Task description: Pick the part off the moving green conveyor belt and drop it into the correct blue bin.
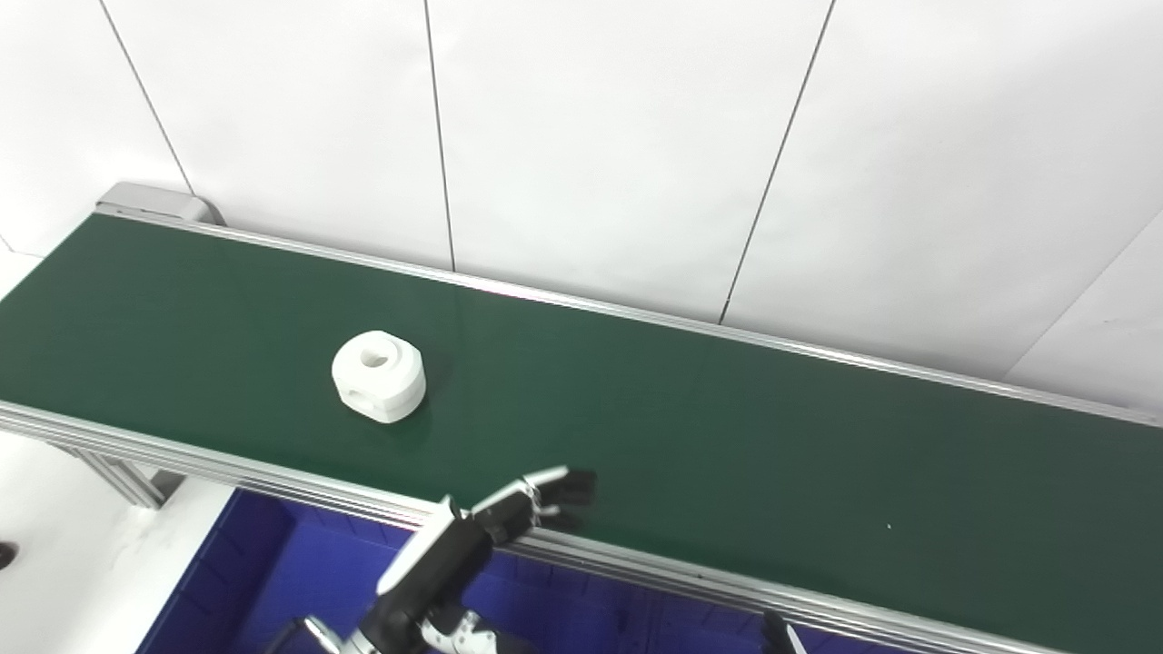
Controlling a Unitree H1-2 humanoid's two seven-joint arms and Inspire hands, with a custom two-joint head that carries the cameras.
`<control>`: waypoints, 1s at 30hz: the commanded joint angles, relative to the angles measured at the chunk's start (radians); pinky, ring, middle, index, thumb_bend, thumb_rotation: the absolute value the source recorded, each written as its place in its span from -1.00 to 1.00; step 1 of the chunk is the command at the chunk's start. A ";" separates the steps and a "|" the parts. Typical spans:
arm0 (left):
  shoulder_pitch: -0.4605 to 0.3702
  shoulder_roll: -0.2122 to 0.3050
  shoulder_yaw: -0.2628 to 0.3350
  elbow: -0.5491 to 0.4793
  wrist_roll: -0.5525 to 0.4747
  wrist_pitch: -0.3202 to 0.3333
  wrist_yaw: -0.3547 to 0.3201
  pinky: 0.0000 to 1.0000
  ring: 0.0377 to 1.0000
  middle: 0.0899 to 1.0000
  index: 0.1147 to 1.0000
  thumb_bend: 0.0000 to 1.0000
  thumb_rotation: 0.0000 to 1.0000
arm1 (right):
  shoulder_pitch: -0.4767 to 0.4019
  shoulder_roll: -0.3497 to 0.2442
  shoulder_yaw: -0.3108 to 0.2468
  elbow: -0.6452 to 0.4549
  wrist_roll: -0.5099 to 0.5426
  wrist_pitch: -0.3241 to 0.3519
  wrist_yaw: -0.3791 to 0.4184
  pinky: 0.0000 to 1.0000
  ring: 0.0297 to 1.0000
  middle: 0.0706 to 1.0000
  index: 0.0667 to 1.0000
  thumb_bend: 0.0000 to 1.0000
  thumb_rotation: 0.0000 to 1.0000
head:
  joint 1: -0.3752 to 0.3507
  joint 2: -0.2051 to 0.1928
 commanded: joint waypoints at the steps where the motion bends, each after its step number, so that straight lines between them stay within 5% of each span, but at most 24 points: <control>1: -0.028 0.004 0.022 -0.013 -0.003 -0.033 -0.014 0.55 0.72 0.78 0.77 0.75 0.28 | -0.006 0.002 -0.003 -0.007 0.017 -0.071 -0.009 0.75 0.83 0.87 0.92 0.23 0.52 | -0.003 0.004; 6: -0.089 0.020 0.071 -0.022 0.044 -0.030 -0.004 0.61 0.77 0.83 0.81 0.74 0.24 | -0.016 0.009 -0.002 -0.009 0.010 -0.069 -0.013 0.68 0.79 0.84 0.92 0.24 0.45 | -0.002 0.015; 13: -0.197 0.078 0.155 -0.021 0.127 0.033 -0.003 0.67 0.85 0.88 0.84 0.47 -0.11 | -0.035 0.015 0.001 0.010 0.014 -0.075 -0.011 0.72 0.82 0.85 0.92 0.27 0.47 | 0.004 0.021; 19: -0.326 0.131 0.209 0.125 0.258 -0.008 0.031 0.65 0.82 0.89 0.85 0.36 -0.43 | -0.047 0.018 0.001 0.022 0.006 -0.080 -0.016 0.73 0.82 0.85 0.92 0.27 0.50 | 0.012 0.017; 30: -0.513 0.241 0.166 0.375 0.311 -0.033 0.041 0.78 0.88 0.91 0.84 0.50 -0.42 | -0.066 0.024 0.003 0.045 0.008 -0.102 -0.019 0.71 0.79 0.84 0.91 0.23 0.48 | 0.028 0.006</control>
